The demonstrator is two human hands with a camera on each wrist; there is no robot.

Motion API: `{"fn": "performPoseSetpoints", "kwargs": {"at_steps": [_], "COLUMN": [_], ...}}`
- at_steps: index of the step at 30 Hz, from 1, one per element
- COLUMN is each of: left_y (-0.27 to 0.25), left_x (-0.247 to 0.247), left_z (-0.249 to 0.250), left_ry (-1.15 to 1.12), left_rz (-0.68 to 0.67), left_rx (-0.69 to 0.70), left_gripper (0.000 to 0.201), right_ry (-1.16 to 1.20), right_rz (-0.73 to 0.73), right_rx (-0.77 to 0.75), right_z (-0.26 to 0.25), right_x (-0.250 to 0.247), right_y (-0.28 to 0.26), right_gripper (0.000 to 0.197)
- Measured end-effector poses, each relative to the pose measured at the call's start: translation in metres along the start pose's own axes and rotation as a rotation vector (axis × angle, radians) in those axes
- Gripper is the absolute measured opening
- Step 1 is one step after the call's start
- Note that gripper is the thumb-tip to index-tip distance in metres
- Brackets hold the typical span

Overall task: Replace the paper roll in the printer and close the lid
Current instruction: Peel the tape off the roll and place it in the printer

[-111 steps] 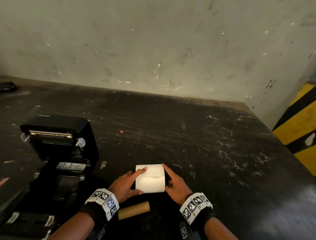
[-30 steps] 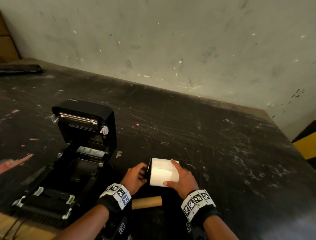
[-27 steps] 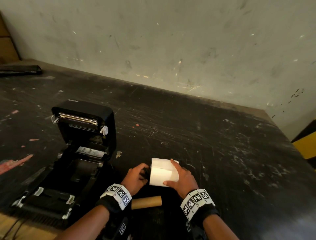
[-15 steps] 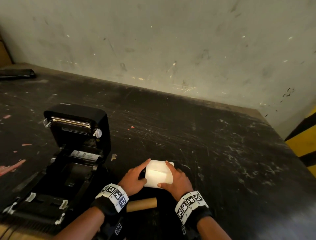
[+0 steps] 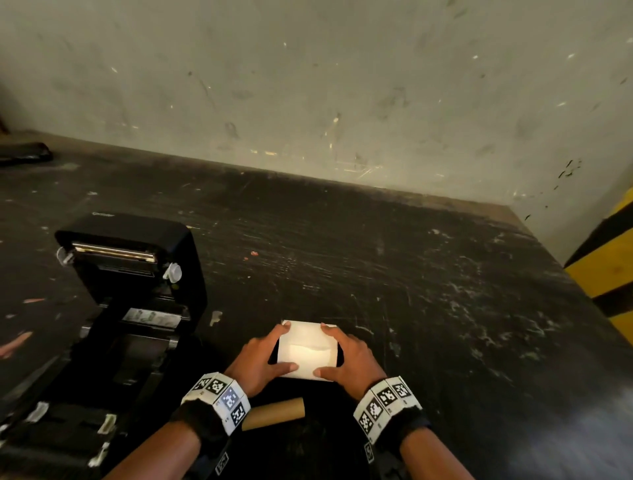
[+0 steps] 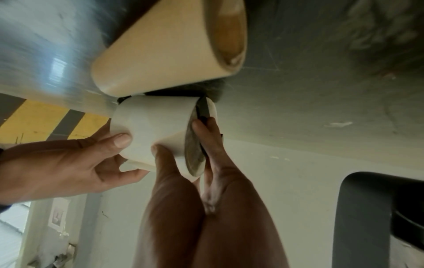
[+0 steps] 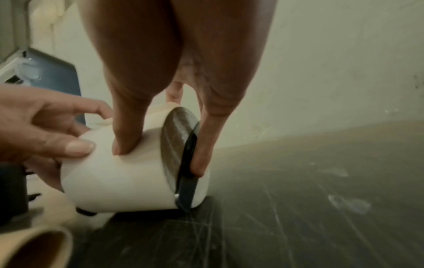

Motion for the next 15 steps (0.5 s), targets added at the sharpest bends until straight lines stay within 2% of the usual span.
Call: {"fn": "performPoseSetpoints", "kwargs": {"at_steps": [7,15], "left_y": [-0.005,-0.05], "left_x": [0.002,-0.026], "left_z": [-0.003,0.012], "left_ry": [-0.038,-0.026], "left_rz": [0.011,0.139], "left_rx": [0.037,0.112], "left_gripper": [0.068,0.073], "right_ry": [0.081,0.11], "right_rz": [0.071,0.196], "right_rx": [-0.041,-0.185], "right_z": [-0.002,-0.052], "right_x": [0.003,-0.006], "right_y": [-0.014,-0.051], "right_gripper": [0.076,0.075]}}
Point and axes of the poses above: each hand's wrist, its own y-axis towards the middle knuckle, its own x-axis out of the palm, z = x × y, the point moved 9 cm from there along y, towards the middle knuckle, and after that the axes turned 15 degrees about -z, right-handed, at the moved point
